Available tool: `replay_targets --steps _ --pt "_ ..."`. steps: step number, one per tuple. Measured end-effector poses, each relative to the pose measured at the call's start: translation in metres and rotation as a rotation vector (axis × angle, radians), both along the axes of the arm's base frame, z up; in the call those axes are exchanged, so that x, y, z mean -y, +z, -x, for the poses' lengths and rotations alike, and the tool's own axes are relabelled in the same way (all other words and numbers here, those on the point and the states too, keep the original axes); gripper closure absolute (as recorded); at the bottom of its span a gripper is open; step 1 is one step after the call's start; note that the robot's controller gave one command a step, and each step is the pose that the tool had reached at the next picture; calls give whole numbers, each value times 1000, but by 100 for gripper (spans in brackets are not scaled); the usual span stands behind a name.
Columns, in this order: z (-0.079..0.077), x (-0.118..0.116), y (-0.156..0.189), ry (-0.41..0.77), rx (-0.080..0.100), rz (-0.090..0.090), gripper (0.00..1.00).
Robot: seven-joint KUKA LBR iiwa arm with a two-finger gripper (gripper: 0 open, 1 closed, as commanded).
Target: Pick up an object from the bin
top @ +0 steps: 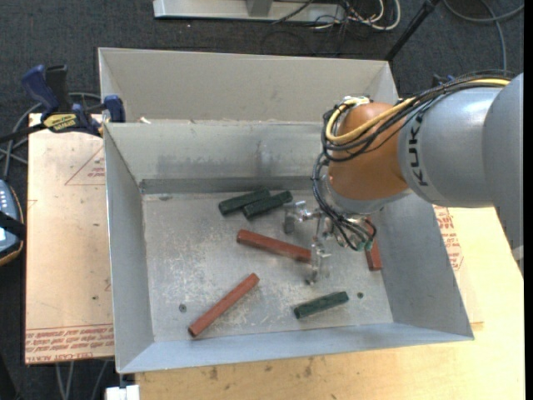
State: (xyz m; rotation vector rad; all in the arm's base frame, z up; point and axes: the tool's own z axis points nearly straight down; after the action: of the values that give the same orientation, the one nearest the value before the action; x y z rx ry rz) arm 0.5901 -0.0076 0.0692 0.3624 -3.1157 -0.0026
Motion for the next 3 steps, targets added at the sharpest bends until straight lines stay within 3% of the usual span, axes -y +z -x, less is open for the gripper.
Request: replay_targets --steps 1,2,3 --pt "-43 -26 1 215 4 -1 0" --pt "-44 -25 2 212 8 -1 100" --pt "-38 -48 147 227 18 0 100"
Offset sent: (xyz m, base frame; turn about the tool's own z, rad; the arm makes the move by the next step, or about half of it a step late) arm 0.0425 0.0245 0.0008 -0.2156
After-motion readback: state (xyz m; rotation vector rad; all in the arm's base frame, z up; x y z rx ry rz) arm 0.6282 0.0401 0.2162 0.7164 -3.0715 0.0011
